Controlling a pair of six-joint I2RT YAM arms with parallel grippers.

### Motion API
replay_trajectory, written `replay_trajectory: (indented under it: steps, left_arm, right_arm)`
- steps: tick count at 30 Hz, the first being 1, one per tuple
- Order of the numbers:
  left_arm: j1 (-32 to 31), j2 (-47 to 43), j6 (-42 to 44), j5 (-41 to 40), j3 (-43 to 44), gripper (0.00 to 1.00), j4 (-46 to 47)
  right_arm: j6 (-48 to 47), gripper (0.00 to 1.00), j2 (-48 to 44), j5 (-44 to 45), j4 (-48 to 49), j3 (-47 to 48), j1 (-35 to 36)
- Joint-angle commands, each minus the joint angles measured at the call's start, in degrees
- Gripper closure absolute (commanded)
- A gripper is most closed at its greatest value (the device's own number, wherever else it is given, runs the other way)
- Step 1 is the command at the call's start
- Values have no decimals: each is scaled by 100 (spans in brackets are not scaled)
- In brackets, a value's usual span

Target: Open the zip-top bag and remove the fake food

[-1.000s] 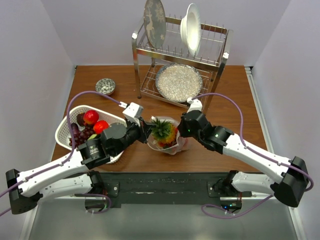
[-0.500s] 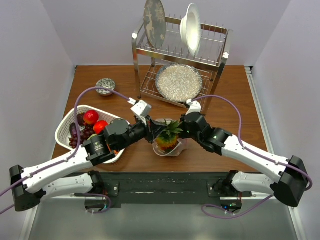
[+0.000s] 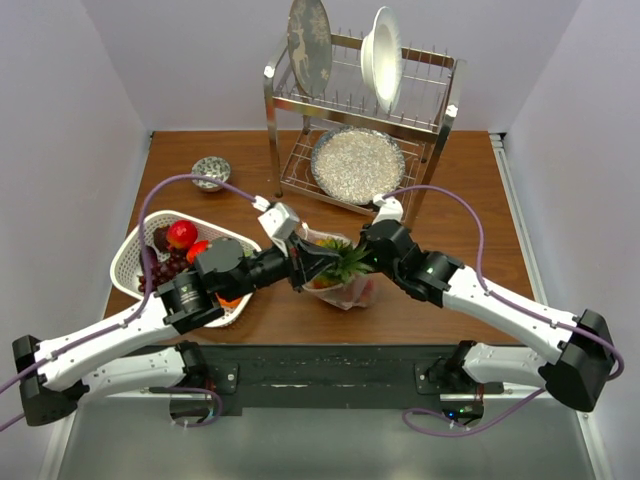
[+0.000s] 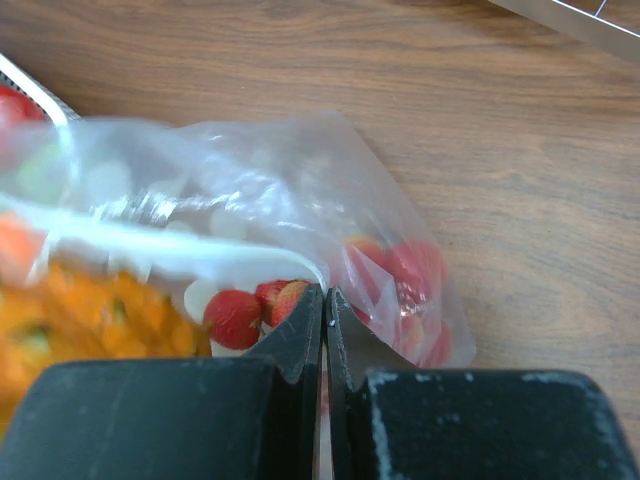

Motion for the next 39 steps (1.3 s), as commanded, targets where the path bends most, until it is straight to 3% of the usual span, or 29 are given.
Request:
replay_trajectory:
  steps: [1, 14, 18, 22, 27, 35, 39]
  left_arm:
    - [-4, -362, -17, -1246, 115, 100, 558]
    - [-4, 14, -272, -2749, 880, 100, -371]
    - [-4, -2, -299, -2969, 862, 100, -233]
    - [4, -37, -212, -3740, 1222, 100, -382]
    - [188, -116, -228, -4569, 1846, 100, -1435]
    - [593, -293, -483, -5386, 2154, 100, -2526]
    - [987, -169, -966, -5756, 2155, 100, -3572]
  right_arm:
    - [75, 100, -291, 133, 43, -38, -30]
    - [215, 100, -387, -271, 272, -196, -30]
    - [181, 100, -450, -193, 168, -135, -30]
    - [128, 100, -414, -149, 114, -100, -30]
    - [58, 100, -362, -219, 237, -117, -30]
    - [-145, 100, -283, -210, 237, -12, -39]
    - [-232, 100, -256, -289, 237, 58, -30]
